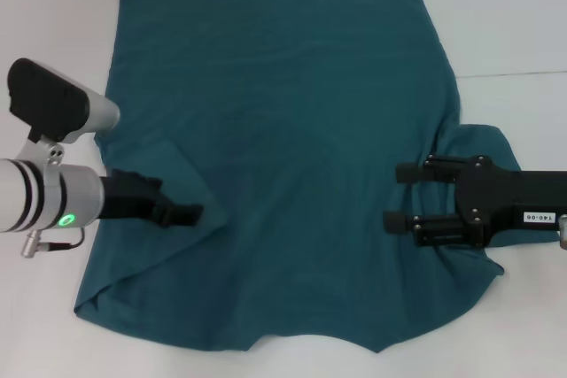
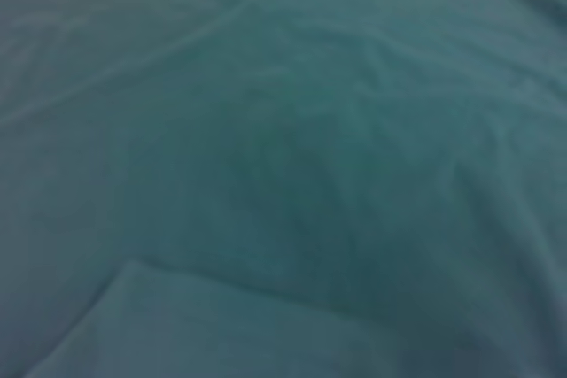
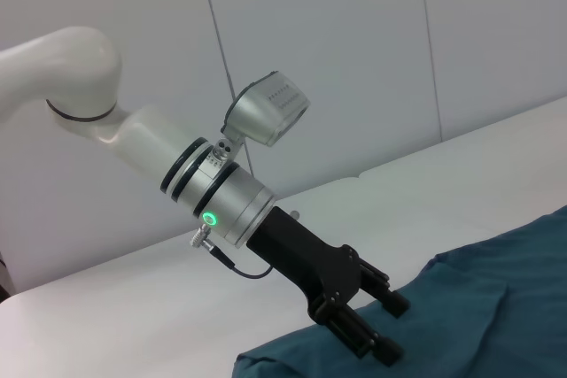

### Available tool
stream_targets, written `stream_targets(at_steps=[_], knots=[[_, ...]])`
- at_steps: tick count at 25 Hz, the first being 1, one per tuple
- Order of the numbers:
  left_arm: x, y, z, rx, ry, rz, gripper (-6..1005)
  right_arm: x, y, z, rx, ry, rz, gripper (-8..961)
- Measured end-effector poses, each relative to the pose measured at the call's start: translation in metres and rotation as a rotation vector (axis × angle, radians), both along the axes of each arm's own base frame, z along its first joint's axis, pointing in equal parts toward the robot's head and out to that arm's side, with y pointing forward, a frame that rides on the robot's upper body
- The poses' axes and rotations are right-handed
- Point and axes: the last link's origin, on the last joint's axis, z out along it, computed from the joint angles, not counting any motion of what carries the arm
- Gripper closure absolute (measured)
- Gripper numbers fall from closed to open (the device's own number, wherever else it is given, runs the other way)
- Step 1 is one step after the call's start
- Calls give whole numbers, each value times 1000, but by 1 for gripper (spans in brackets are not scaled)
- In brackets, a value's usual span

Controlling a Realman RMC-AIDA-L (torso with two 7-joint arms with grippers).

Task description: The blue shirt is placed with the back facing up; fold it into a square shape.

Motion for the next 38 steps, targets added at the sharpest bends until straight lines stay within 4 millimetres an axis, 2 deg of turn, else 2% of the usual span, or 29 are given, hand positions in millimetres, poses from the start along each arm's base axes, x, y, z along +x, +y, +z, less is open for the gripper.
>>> stream_targets(at_steps=[8,13,16,20,25,30,33,38], knots=[[7,-5,3,-23,-118,10,159,4,0,5,22,7,-24,75],[3,-21,29,-54,-335,-6,159,10,1,14,39,2,-63,75],[-1,-34,47,-91,-485,-44,159,13,3,30,77,-31,-121,75],[-6,-49,63,-141,-608,-77,160,12,2,41,93,-71,-161,76],[-9,-65,69,-233,-624,-107,160,8,2,56,70,-186,-265,76],[-8,-80,68,-337,-602,-145,160,-3,0,66,20,-322,-364,76],[-6,-83,66,-377,-587,-154,160,-6,2,70,13,-414,-440,77],[-5,-80,67,-380,-573,-154,160,2,13,76,32,-541,-640,77]])
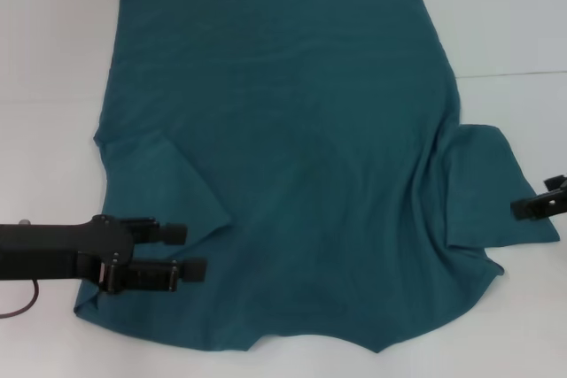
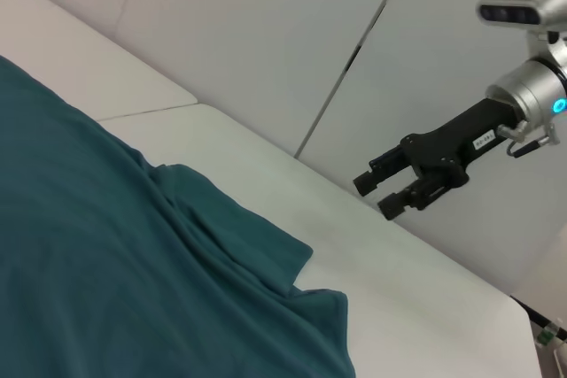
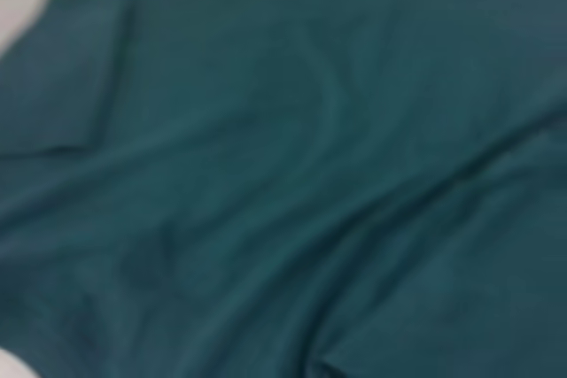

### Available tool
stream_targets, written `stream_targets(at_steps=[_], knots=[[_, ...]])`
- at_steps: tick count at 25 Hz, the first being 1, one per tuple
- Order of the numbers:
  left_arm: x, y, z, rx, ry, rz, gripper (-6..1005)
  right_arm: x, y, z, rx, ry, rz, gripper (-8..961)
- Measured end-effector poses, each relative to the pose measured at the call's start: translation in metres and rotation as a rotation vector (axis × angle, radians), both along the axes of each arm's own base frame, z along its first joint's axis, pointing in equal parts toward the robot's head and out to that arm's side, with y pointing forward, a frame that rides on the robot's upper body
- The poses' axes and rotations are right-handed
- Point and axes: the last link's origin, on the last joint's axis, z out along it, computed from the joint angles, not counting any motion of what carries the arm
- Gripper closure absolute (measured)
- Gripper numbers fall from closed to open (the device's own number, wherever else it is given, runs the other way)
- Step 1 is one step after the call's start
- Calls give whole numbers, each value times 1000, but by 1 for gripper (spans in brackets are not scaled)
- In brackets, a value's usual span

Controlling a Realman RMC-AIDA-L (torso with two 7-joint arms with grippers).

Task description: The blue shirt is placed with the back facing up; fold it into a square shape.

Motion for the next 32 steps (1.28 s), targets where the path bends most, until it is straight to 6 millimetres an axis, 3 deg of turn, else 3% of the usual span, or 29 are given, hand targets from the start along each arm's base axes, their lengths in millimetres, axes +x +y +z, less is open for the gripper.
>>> stream_targets(at_steps=[6,12,23,32], knots=[[0,3,0,7,17,2,160,15,8,-3,27,-66,-122,232],[-3,5,0,24,25,12,160,38,8,-5,70,-98,-211,316],[-3,6,-2,27,32,16,160,70,8,-14,145,-84,-296,310],[-2,6,-5,25,30,15,159,79,13,-24,151,-78,-305,312]])
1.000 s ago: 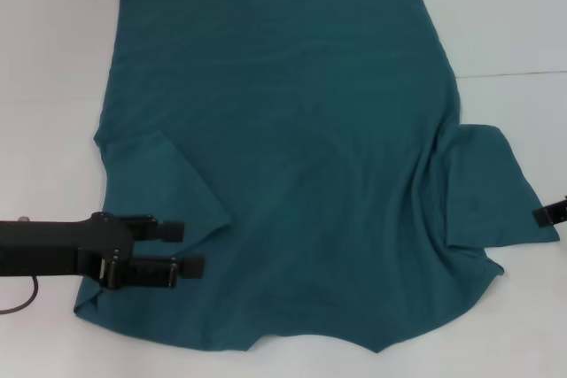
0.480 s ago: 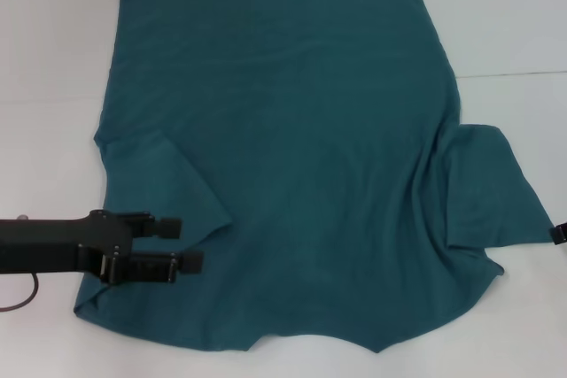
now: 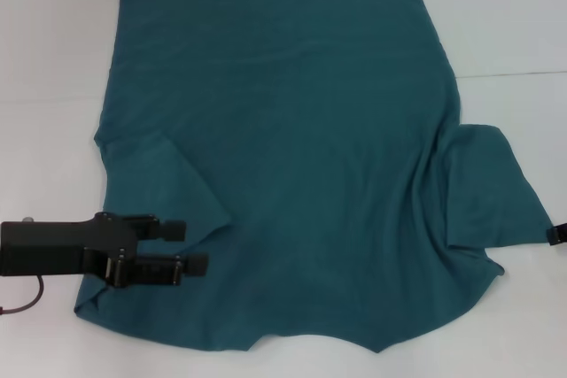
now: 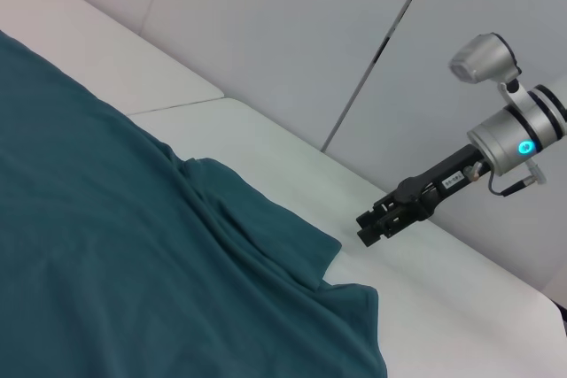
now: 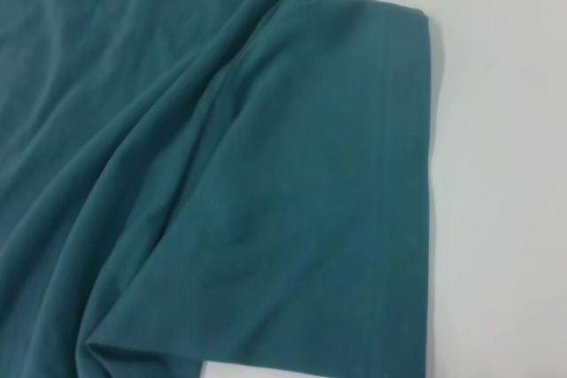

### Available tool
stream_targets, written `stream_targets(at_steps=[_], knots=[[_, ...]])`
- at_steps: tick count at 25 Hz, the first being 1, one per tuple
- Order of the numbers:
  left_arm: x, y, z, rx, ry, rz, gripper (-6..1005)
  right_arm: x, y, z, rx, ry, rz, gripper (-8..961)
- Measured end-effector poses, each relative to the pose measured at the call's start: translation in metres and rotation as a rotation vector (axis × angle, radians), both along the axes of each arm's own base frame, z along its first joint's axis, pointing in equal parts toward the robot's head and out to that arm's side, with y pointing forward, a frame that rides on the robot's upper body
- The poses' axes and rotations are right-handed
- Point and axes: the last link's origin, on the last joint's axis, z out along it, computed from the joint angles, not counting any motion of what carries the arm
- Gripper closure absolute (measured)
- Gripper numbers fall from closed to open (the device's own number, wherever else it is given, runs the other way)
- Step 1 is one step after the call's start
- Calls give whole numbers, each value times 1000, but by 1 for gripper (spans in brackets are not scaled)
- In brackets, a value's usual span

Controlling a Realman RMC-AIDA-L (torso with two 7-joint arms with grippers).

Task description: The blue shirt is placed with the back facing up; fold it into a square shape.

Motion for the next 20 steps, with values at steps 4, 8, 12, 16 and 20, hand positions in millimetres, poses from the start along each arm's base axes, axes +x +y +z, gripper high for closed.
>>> stream_targets(at_steps=[4,8,12,16,20], knots=[[-1,0,-1,4,0,5,159,3,2,-5,6,0,1,311],[-2,-1,-2,3,-1,11,159,3,2,-6,9,5,5,310],[-2,-2,-3,2,-3,16,159,3,2,-7,12,11,9,311],[-3,-2,-3,1,-3,17,159,4,2,-9,11,12,10,311],[-3,-2,-3,2,-3,17,159,4,4,-11,14,7,15,312]])
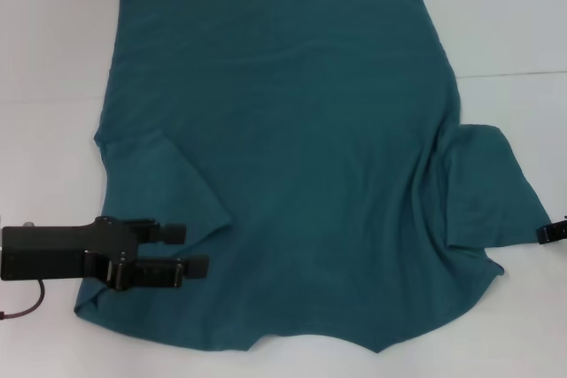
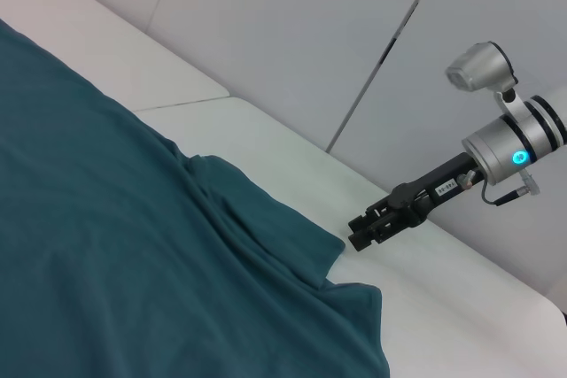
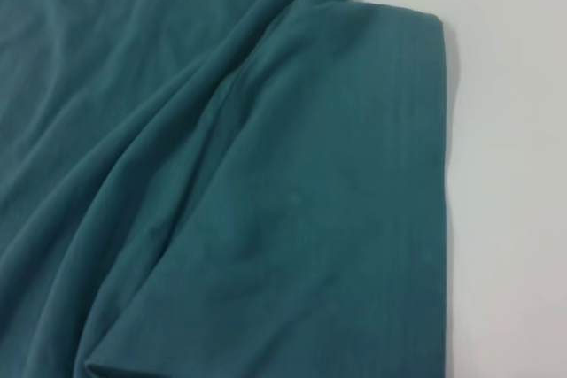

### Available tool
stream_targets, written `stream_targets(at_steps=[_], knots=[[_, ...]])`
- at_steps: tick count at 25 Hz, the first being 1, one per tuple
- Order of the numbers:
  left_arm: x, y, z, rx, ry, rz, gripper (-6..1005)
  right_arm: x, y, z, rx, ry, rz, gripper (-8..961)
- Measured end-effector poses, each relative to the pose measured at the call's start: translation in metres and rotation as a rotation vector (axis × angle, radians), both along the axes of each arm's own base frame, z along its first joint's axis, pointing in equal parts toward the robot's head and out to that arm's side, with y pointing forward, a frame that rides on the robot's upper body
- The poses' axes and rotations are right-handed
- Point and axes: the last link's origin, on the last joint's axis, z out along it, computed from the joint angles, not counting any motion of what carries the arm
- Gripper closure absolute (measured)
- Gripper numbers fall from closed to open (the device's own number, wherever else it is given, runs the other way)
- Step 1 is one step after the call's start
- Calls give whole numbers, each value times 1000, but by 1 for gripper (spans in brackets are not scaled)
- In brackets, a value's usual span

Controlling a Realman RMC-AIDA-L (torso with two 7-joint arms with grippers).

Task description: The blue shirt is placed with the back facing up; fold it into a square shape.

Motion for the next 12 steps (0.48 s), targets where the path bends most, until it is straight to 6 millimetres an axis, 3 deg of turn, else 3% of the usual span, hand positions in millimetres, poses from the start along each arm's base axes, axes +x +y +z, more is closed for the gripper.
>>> stream_targets(at_steps=[12], knots=[[1,0,-1,0,-3,-2,159,-1,5,-8,-12,0,14,311]])
